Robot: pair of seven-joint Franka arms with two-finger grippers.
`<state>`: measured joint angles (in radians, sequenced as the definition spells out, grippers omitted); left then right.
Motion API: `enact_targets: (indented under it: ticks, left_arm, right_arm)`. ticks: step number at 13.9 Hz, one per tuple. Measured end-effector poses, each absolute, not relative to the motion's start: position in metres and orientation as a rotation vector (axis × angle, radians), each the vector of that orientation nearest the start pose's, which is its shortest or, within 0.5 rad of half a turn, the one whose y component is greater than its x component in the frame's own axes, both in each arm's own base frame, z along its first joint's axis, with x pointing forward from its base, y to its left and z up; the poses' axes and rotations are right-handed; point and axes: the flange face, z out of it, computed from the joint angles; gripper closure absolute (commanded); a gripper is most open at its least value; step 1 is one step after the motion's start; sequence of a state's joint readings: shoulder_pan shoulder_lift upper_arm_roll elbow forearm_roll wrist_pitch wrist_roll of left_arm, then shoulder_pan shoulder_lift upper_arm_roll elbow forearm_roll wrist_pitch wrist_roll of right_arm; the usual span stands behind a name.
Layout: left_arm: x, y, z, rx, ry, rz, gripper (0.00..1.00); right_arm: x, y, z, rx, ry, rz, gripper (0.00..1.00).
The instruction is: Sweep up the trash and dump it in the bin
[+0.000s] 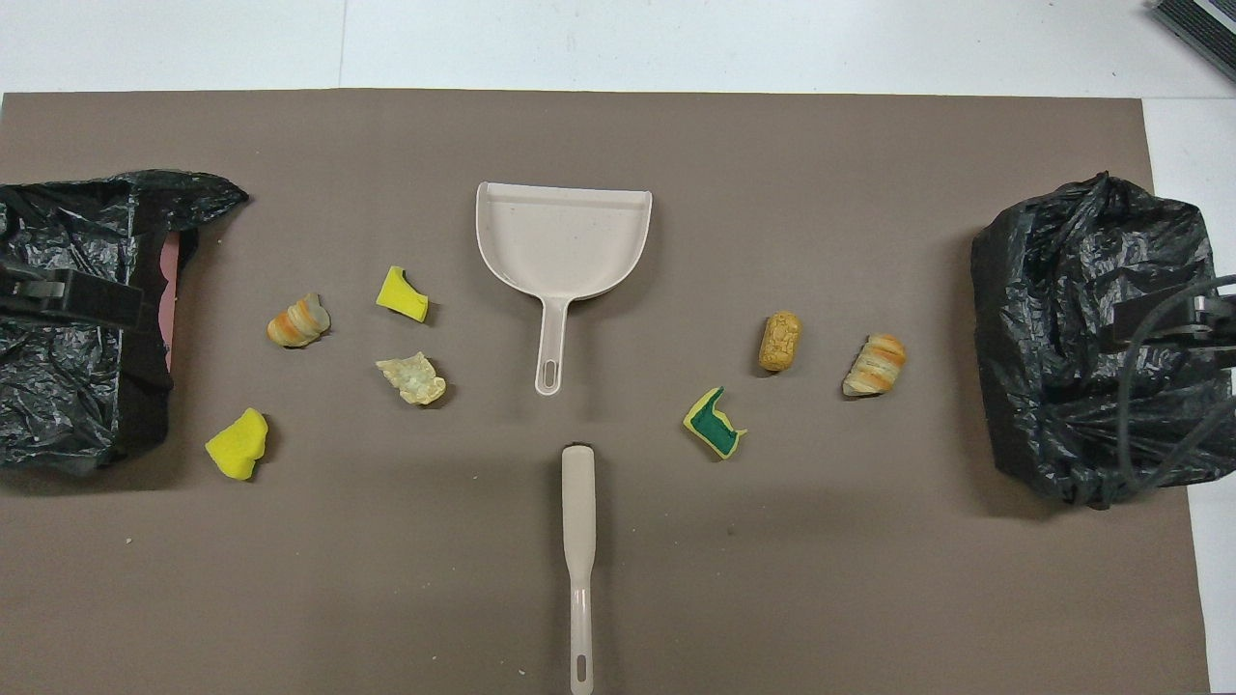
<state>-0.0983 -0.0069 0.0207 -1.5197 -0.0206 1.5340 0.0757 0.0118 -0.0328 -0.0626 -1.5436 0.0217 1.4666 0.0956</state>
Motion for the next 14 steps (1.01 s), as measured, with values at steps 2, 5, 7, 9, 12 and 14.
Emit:
enact_targets:
  ticks: [2, 5, 7, 9, 12, 14]
  left_arm:
    - [0.547, -0.045, 0.649, -3.153, 0.244, -0.033, 0.00]
    - [0.547, -0.046, 0.649, -3.153, 0.247, -0.034, 0.00]
    - [0.547, -0.046, 0.650, -3.153, 0.247, -0.035, 0.00]
    - [0.546, -0.048, 0.650, -3.152, 0.254, -0.036, 0.00]
    - [0.545, -0.059, 0.650, -3.150, 0.285, -0.034, 0.00]
    - [0.542, -0.072, 0.649, -3.146, 0.323, -0.030, 0.00]
  right_arm:
    - [0.532, -0.023, 0.645, -3.108, 0.219, 0.083, 0.00]
    - [0.531, -0.023, 0.645, -3.106, 0.221, 0.092, 0.00]
    - [0.530, -0.023, 0.646, -3.106, 0.221, 0.090, 0.00]
    - [0.530, -0.023, 0.647, -3.106, 0.221, 0.087, 0.00]
    - [0.529, -0.024, 0.647, -3.106, 0.223, 0.086, 0.00]
    - [0.529, -0.023, 0.647, -3.106, 0.222, 0.087, 0.00]
